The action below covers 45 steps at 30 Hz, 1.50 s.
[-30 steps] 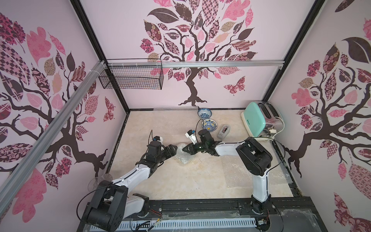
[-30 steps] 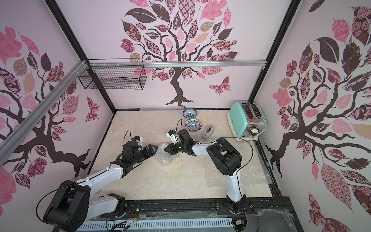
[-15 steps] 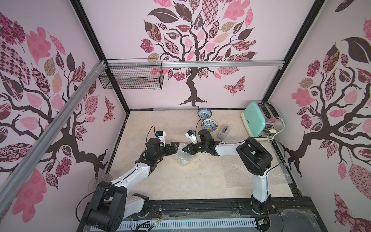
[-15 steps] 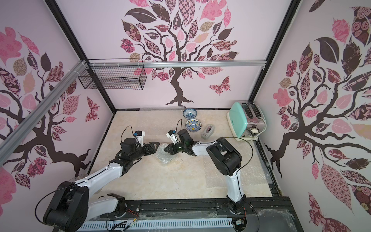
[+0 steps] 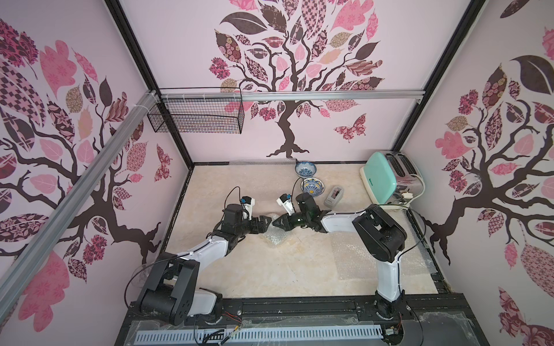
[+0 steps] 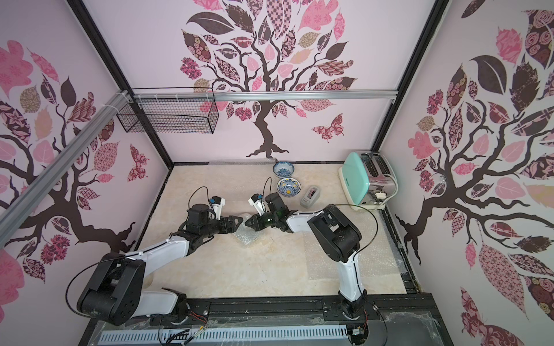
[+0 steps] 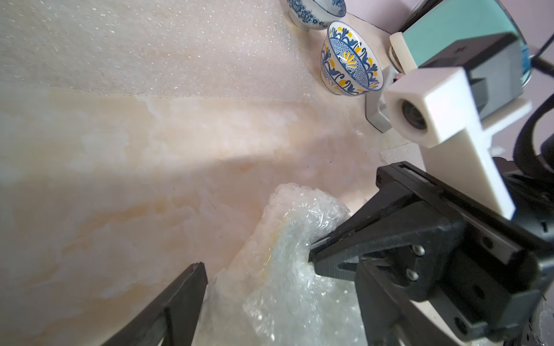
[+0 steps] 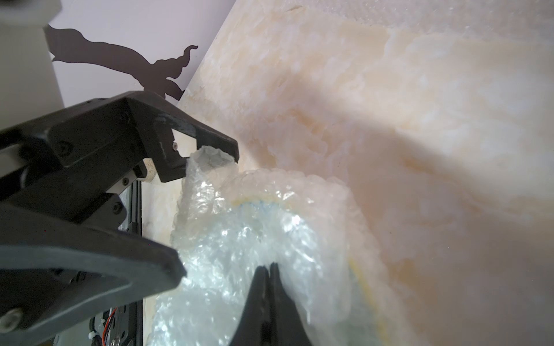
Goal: Wrap bowls in bubble wrap
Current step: Stick the tape on the bubble wrap.
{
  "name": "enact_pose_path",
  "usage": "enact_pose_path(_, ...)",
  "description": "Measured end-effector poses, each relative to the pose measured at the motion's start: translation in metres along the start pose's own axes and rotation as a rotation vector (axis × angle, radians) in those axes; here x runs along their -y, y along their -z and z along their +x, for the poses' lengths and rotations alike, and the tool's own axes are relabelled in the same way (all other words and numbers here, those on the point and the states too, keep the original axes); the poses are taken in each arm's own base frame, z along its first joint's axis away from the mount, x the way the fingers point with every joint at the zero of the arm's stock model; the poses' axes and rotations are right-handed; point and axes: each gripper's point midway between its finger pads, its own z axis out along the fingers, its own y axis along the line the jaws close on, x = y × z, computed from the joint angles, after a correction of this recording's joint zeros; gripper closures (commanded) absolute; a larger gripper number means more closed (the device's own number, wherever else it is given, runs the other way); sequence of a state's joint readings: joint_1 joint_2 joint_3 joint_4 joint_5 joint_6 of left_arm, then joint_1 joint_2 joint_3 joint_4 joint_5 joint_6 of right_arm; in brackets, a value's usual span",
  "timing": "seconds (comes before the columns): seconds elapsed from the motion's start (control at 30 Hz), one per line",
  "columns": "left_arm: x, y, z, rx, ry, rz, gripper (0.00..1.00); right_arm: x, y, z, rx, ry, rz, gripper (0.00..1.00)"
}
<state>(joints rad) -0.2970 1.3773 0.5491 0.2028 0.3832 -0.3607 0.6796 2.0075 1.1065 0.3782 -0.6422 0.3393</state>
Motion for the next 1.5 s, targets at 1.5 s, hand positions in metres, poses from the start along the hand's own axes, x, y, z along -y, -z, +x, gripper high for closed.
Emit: enact_pose_path(1.5,-0.011,-0.044,0.012,-0.130,0.009,-0.060,0.16,0.005,0.001,0.008,-0.029,-0.029,0.024,0.83)
